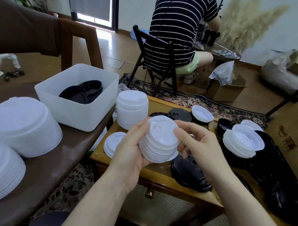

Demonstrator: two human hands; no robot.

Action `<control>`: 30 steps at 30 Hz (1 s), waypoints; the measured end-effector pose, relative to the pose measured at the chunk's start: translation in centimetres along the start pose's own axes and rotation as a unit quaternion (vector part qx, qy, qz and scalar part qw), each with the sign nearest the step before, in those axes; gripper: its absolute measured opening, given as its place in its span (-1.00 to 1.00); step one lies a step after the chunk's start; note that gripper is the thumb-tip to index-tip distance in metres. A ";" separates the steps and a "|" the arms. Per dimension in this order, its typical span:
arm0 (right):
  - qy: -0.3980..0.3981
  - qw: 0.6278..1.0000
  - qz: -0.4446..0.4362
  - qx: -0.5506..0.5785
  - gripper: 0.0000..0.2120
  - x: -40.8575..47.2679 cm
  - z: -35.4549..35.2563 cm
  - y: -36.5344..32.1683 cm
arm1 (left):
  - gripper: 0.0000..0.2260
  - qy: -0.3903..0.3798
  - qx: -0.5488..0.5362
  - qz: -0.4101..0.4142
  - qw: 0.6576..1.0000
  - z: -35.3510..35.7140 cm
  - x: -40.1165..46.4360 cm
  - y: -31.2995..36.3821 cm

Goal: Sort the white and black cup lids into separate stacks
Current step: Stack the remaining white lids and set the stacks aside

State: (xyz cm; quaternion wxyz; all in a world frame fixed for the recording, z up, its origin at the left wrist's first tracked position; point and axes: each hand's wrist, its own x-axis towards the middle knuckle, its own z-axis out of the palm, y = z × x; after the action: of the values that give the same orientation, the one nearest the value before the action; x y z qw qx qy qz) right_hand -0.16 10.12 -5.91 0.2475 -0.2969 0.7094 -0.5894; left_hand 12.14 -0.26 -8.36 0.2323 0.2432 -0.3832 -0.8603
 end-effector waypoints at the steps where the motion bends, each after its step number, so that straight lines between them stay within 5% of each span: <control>1: 0.004 1.000 -0.001 -0.003 -0.80 0.0 0.1 0.0 | -0.59 0.000 0.004 0.003 1.000 0.0 -0.1 0.0; 7: -0.005 0.998 0.012 -0.062 -0.77 0.1 0.1 0.4 | -0.60 0.031 -0.024 0.019 0.999 0.2 -0.1 -0.2; 14: -0.037 0.996 0.050 0.064 -0.79 0.4 0.6 0.5 | -0.74 0.026 -0.033 0.036 0.998 0.3 -0.1 0.1; 21: -0.010 0.998 -0.018 -0.051 -0.79 0.7 0.5 1.2 | -0.45 0.043 -0.027 0.059 0.997 -0.8 0.1 1.7; 23: 0.009 0.976 -0.068 -0.206 -0.71 1.2 -0.3 2.0 | -0.51 0.081 -0.044 0.097 0.991 -1.5 0.3 2.7; 26: -0.067 0.898 -0.114 -0.419 -0.53 1.7 -0.9 3.0 | -0.58 0.112 -0.054 0.129 0.984 -2.5 0.4 3.6; 30: -0.141 0.816 -0.132 -0.545 -0.61 1.8 -0.5 3.9 | -0.66 0.111 -0.049 0.124 0.985 -2.7 0.4 3.5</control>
State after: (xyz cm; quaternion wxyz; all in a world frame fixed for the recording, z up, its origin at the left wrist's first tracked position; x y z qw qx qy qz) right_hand -2.21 9.69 -9.68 0.0620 -0.5540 0.8258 -0.0849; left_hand 14.23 -4.08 -7.34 0.3897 0.2765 -0.3395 -0.8102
